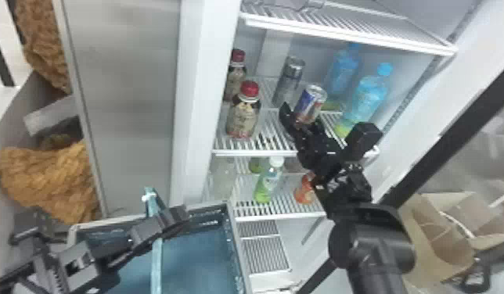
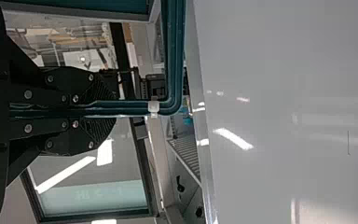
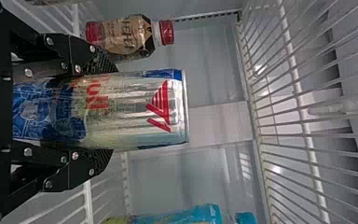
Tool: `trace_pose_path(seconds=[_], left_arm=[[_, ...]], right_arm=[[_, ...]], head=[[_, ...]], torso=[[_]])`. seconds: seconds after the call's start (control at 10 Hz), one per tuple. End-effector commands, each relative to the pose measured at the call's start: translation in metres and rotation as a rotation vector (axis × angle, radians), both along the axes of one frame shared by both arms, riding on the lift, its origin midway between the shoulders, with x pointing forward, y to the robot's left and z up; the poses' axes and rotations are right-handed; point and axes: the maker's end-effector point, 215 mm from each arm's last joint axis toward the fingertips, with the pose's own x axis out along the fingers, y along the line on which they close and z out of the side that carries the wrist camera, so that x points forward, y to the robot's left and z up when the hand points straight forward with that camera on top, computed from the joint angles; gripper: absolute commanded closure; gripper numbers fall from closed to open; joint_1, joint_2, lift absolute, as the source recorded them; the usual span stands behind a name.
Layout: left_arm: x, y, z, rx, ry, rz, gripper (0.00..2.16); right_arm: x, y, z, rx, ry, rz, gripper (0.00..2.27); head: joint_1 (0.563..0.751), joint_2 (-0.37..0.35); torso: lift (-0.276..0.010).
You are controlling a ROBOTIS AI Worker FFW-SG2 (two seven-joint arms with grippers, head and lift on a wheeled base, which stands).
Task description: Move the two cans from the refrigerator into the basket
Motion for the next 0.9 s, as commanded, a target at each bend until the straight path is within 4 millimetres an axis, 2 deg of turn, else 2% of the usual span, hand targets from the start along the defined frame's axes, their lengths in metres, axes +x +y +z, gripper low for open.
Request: trace_pose_path(seconds=[0.0,0.4,0.6,0.8], left_arm=[[0.000,0.001,0.001,-0.002,0.000,0.002,1.19],[0.000,0.000,0.001,-0.006,0.002,0.002,1.19],[0.001,0.001,0.001,-0.009,0.002,0.006,1.19],[0.001,0.002,0.001,-0.008,0.001,0.008,1.19]], right_arm=[[-0.020,0.001,0.006,-0.011,0.019,-0.015,1.27],[-0.070,0.000,0.033,-0.032,0.021,-0.023,1.27],[-0.095,0.008,0.029,-0.016,0.053,-0.002,1.27],[-0.125,0.029,0.021,-0.003,0.109,0.044,1.27]], head=[[0.695,-0.329],[0.695,-0.347],[0.695,-0.350],[0.695,-0.350]], torso=[[-0.031],[-0.031],[-0.031],[-0.031]])
